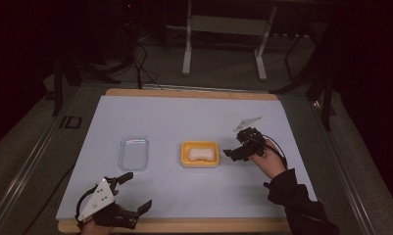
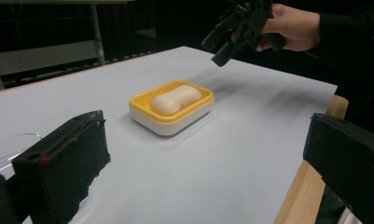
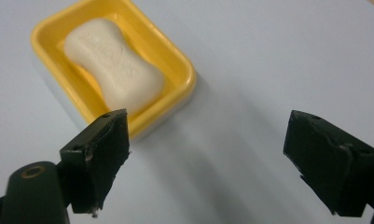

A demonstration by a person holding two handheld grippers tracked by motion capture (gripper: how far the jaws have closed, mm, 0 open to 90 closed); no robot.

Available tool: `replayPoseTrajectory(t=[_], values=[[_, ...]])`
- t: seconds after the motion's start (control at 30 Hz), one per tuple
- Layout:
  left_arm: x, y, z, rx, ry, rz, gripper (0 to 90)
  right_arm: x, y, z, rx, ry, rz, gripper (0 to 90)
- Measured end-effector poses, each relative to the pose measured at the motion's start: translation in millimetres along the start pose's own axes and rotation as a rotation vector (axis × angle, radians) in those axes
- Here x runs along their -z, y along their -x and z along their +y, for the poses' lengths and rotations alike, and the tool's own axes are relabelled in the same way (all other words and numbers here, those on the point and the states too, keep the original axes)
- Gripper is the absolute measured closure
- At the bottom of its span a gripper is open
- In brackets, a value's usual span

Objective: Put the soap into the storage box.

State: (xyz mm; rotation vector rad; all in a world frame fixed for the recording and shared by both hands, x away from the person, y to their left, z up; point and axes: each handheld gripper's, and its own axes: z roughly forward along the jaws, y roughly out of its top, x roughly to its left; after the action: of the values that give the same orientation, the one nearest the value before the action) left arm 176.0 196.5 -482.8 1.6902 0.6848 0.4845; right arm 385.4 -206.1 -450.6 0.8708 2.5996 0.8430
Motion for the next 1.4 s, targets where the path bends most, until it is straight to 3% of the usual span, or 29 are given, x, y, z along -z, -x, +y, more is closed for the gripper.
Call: replayPoseTrajectory(t=[0.33,0.6,1.4], values=[[-0.4,0.0,-0.1,0.0,-0.002,0.001,0.2,9.4,-6.8,-20.5,-0.027,0.019,-0.036,13.9],[-0.2,0.1,-0.1,-0.002,-0.004,-0.001,0.2,20.5,-10.9,-35.7,-0.095,0.081,-0.094,13.9],[-1.3,1.2,-0.3,-0.011,-0.015,-0.004,0.2,34.0,-25.4,-77.9,-0.157,0.109,-0.118,13.8]])
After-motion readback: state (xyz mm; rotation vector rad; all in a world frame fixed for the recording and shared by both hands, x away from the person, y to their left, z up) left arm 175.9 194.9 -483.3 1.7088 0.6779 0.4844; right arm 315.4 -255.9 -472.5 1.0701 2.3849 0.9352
